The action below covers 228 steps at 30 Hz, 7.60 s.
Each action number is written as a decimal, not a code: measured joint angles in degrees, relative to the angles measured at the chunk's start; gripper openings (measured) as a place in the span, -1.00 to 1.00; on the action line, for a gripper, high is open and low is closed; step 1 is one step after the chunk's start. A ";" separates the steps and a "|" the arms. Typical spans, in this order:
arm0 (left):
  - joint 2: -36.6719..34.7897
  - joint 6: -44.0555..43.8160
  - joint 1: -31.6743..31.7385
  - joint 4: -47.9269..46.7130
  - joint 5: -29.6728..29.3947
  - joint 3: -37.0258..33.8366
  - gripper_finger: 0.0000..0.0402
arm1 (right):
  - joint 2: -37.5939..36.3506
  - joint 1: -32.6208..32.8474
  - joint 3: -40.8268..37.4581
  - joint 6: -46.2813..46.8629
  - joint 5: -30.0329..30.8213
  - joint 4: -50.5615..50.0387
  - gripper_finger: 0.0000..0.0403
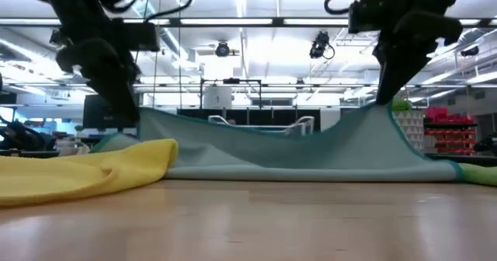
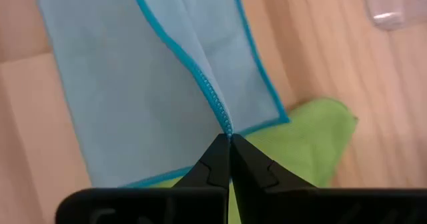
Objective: Fold microfiber towels
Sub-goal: Fold the blue microfiber towel
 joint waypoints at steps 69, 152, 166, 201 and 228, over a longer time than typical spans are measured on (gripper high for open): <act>8.68 15.36 9.80 17.01 17.55 -0.86 -0.98 | 8.63 -31.45 -18.46 -11.32 -7.65 43.05 -0.95; -0.42 -9.36 -26.62 21.17 4.11 -3.81 -0.98 | 39.50 -4.15 16.45 0.44 -14.05 48.82 -0.96; 1.25 -3.63 -12.70 50.99 6.74 -19.72 -0.98 | 21.96 1.80 16.15 -5.41 -24.17 24.02 -0.95; 5.11 2.19 -3.64 49.99 20.24 -19.62 -0.98 | 17.76 -29.86 -9.98 2.88 -8.59 44.34 -0.98; 0.85 -26.61 -16.47 19.04 2.67 -19.01 -0.98 | 7.97 -15.94 -10.22 -0.36 -7.38 42.98 -0.98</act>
